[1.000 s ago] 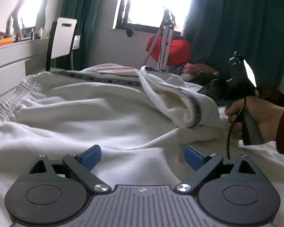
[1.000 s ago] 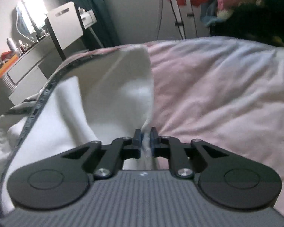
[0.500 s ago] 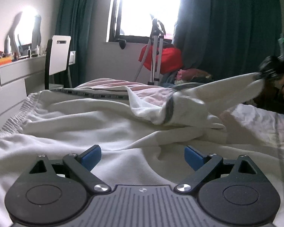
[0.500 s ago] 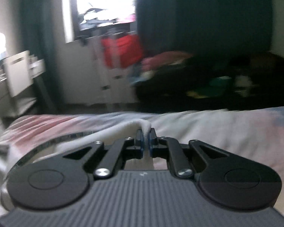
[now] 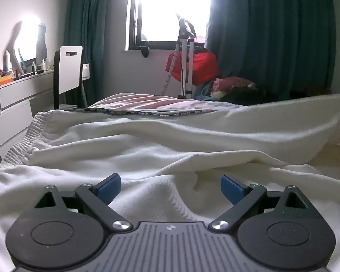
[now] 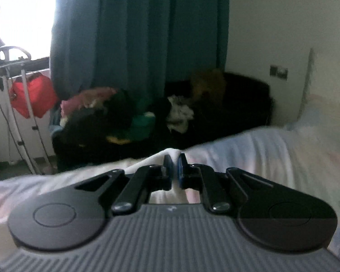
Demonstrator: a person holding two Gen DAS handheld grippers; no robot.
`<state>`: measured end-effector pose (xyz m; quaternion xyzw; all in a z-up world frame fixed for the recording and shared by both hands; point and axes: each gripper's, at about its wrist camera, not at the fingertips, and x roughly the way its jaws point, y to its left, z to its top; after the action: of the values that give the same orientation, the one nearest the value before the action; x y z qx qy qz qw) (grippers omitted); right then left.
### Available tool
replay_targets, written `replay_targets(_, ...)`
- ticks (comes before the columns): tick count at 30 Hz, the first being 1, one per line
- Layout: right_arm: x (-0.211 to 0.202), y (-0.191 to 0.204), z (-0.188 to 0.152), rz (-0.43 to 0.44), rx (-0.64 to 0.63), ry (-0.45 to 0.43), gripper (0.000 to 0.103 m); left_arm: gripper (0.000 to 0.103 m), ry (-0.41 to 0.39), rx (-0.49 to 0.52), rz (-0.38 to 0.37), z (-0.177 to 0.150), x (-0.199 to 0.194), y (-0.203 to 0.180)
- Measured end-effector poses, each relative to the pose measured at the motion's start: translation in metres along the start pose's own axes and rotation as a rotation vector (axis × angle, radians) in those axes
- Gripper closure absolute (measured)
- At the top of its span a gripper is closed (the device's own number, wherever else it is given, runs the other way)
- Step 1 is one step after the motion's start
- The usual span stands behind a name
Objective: Fold clothes
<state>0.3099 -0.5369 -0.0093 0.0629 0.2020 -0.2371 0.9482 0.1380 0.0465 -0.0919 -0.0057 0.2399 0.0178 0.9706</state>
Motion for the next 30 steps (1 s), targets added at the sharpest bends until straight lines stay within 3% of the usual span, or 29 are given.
replay_targets(4, 0.011, -0.023, -0.054, 0.031, 0.054, 0.041, 0.088, 0.007, 0.002, 0.002, 0.004, 0.000, 0.001, 0.001)
replay_targets(5, 0.010, -0.028, -0.064, 0.042, 0.080, 0.048, 0.081, 0.007, 0.002, 0.001, 0.003, 0.000, 0.001, 0.000)
replay_targets(7, 0.004, -0.040, -0.077, 0.069, 0.150, 0.042, 0.057, 0.007, 0.001, -0.003, 0.000, 0.000, 0.000, -0.001)
replay_targets(8, -0.001, -0.046, -0.081, 0.085, 0.190, 0.016, 0.034, 0.007, 0.001, -0.006, -0.002, 0.000, -0.001, -0.001)
replay_targets(9, -0.008, -0.051, -0.086, 0.092, 0.223, -0.015, 0.020, 0.007, 0.002, -0.011, -0.005, 0.001, -0.001, -0.001)
replay_targets(10, -0.016, -0.055, -0.090, 0.092, 0.250, -0.051, 0.017, 0.007, 0.003, -0.015, -0.007, 0.001, -0.002, -0.002)
replay_targets(13, -0.031, -0.061, -0.107, 0.149, 0.346, -0.035, 0.017, 0.007, 0.007, -0.027, -0.014, 0.000, -0.005, -0.003)
replay_targets(17, -0.022, -0.047, -0.150, 0.304, 0.499, 0.210, 0.018, 0.007, 0.009, -0.039, -0.024, 0.000, -0.011, -0.003)
replay_targets(22, 0.000, -0.028, -0.194, 0.308, 0.681, 0.343, 0.018, 0.007, 0.009, -0.048, -0.028, -0.001, -0.014, -0.002)
replay_targets(23, 0.004, -0.026, -0.195, 0.298, 0.689, 0.331, 0.020, 0.007, 0.008, -0.047, -0.025, -0.001, -0.013, -0.002)
replay_targets(25, 0.014, -0.024, -0.183, 0.248, 0.660, 0.270, 0.049, 0.007, 0.007, -0.047, -0.021, -0.002, -0.011, -0.002)
replay_targets(26, 0.022, -0.023, -0.175, 0.195, 0.643, 0.266, 0.091, 0.007, -0.009, -0.047, -0.011, -0.002, -0.011, -0.003)
replay_targets(27, 0.032, -0.024, -0.164, 0.158, 0.641, 0.270, 0.096, 0.007, -0.038, -0.041, 0.000, -0.001, -0.012, -0.004)
replay_targets(30, 0.039, -0.016, -0.121, 0.158, 0.609, 0.186, 0.096, 0.007, -0.073, -0.019, -0.005, 0.001, -0.012, -0.006)
